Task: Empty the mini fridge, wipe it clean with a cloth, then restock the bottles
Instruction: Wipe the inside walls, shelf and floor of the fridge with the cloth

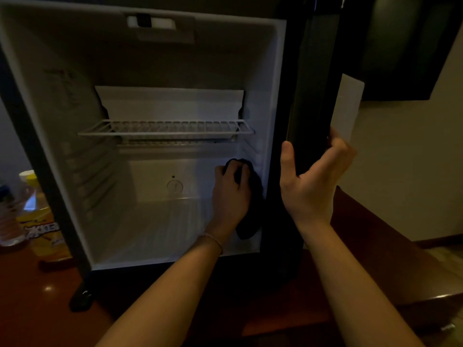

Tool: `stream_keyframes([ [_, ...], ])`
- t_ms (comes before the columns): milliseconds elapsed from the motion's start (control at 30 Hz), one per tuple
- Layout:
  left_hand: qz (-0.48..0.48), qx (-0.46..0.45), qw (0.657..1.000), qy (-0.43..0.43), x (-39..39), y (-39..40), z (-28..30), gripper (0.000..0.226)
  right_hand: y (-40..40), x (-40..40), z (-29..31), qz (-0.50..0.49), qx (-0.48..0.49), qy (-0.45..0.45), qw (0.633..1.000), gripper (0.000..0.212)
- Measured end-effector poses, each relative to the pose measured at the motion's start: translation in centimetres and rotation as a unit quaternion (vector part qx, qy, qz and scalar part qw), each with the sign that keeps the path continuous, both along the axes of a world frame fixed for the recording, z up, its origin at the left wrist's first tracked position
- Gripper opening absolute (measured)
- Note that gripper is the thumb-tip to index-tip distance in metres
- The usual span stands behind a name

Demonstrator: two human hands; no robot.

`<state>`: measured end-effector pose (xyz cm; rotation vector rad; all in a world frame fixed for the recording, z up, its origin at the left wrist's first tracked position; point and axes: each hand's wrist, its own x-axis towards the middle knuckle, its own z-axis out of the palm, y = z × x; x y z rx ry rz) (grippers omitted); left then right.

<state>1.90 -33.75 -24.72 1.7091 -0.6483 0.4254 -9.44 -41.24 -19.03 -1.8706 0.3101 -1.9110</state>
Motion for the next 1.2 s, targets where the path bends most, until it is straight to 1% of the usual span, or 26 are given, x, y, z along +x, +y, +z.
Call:
stream_keyframes([
  [100, -0.004, -0.018, 1.0, -0.01, 1.8, -0.6, 0.1, 0.017, -0.1, 0.1, -0.1, 0.0, -0.006, -0.008, 1.0, 0.061],
  [267, 0.01, -0.028, 1.0, 0.0, 4.6, -1.6, 0.3, 0.024, -0.3, 0.3, -0.2, 0.001, -0.022, -0.023, 1.0, 0.056],
  [367, 0.024, -0.074, 0.997, -0.019, 5.3, -2.1, 0.2, 0.025, -0.4, 0.4, -0.2, 0.001, -0.032, -0.029, 0.999, 0.051],
  [467, 0.031, -0.107, 0.993, -0.024, 6.6, -2.8, -0.1, 0.024, -0.5, 0.4, -0.3, 0.005, -0.036, -0.025, 0.999, 0.052],
  [633, 0.024, -0.091, 0.996, -0.011, 8.1, -3.0, -0.4, 0.028, -0.5, 0.4, -0.4, -0.012, -0.036, -0.017, 0.999, 0.051],
  [733, 0.015, -0.09, 0.995, 0.038, 8.7, -3.1, -0.8, 0.03, -0.4, 0.2, -0.2, -0.015, -0.025, -0.004, 1.0, 0.059],
  [833, -0.004, -0.07, 0.994, 0.078, 8.9, -2.8, -1.3, 0.021, -0.4, -0.1, -0.1, -0.012, -0.021, 0.012, 1.0, 0.063],
  [900, -0.011, -0.07, 0.995, 0.076, 8.8, -2.7, -1.9, 0.025, -0.4, -0.1, -0.2, -0.007, -0.024, 0.016, 1.0, 0.062],
  [1000, -0.007, -0.053, 0.996, 0.068, 8.4, -2.8, -2.3, 0.04, -0.4, 0.0, -0.2, -0.012, -0.034, 0.004, 0.999, 0.055],
  [1067, -0.001, -0.042, 0.997, 0.067, 8.0, -2.6, -2.3, 0.044, -0.3, 0.1, -0.1, -0.016, -0.033, -0.004, 0.999, 0.057],
  [1133, -0.005, -0.04, 0.997, 0.059, 6.9, -2.1, -1.8, 0.041, -0.2, 0.1, 0.0, -0.022, -0.03, -0.008, 0.999, 0.059],
  [1200, -0.004, -0.036, 0.998, 0.048, 5.7, -1.7, -1.6, 0.03, 0.0, 0.1, 0.0, -0.029, -0.03, -0.007, 0.999, 0.059],
])
